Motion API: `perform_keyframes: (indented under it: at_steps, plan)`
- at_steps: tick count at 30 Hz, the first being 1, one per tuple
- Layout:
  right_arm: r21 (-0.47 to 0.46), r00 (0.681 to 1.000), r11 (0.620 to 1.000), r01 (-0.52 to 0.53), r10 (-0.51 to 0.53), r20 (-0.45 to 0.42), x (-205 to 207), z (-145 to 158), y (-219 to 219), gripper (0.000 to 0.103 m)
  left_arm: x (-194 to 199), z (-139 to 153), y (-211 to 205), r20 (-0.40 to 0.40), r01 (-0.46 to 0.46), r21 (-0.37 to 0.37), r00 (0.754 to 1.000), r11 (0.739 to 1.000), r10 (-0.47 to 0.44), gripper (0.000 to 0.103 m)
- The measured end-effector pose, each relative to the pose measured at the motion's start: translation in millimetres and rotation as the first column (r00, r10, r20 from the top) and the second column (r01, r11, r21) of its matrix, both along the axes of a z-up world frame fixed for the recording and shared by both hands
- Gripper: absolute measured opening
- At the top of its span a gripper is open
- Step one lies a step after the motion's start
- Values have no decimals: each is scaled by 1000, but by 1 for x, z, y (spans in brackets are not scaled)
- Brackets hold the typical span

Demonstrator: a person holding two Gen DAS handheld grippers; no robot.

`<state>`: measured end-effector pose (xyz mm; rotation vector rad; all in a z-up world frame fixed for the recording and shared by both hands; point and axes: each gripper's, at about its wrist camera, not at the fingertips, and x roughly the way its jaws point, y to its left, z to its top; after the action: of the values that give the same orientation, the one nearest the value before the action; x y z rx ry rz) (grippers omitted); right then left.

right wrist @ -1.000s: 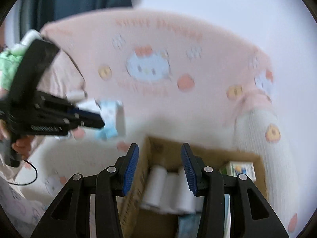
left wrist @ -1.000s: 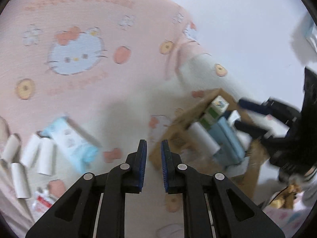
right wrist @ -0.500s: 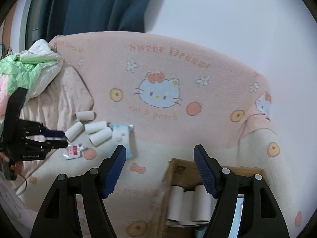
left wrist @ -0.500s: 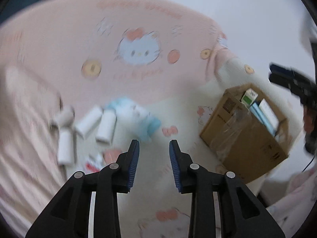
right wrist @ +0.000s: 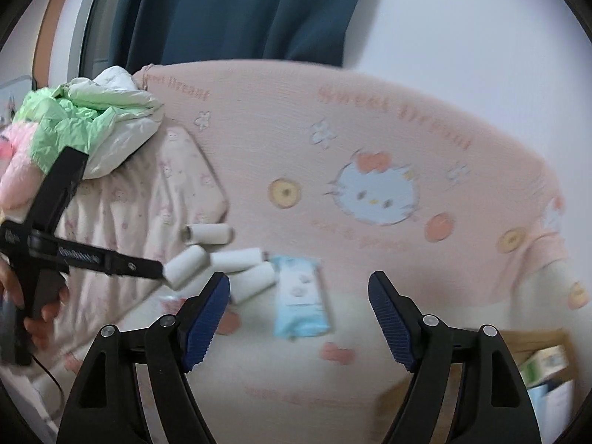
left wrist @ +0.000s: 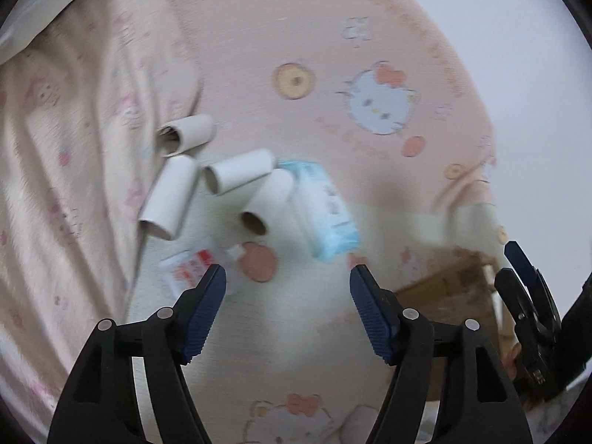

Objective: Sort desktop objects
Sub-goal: 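Withdraw both tools from the box back toward the tube pile, then close the left gripper on a white tube beside the wipes pack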

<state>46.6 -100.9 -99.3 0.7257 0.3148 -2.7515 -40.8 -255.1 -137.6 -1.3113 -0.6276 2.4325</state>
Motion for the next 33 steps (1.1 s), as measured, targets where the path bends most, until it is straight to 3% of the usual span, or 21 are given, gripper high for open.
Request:
perform_keyframes:
  at_steps: [2, 6, 12, 17, 23, 29, 33]
  plan:
    - [-34, 999, 999, -22, 23, 36, -16, -15, -9, 76, -5, -9, -3, 25, -14, -14, 1000, 1000, 14, 73]
    - [-6, 996, 1000, -19, 19, 87, -46, -52, -23, 76, -18, -23, -6, 55, -22, -2, 998, 1000, 22, 73]
    - [-57, 987, 998, -14, 23, 159, -81, -102, -33, 76, -48, -47, 8, 79, 34, -24, 996, 999, -32, 73]
    - [-143, 970, 989, 29, 6, 241, -94, -140, -36, 76, -72, -62, 11, 102, 18, 63, 995, 998, -24, 73]
    - [-97, 971, 995, -19, 42, 236, -103, -151, -41, 76, -98, -70, 24, 104, 57, 54, 993, 997, -63, 73]
    - [-154, 954, 988, 18, 30, 299, -132, -159, -41, 76, -127, -81, 24, 101, 1, 45, 995, 999, -6, 66]
    - [-156, 936, 988, 6, 49, 348, -145, -168, -44, 76, -144, -88, 32, 114, 19, 16, 993, 1000, -20, 66]
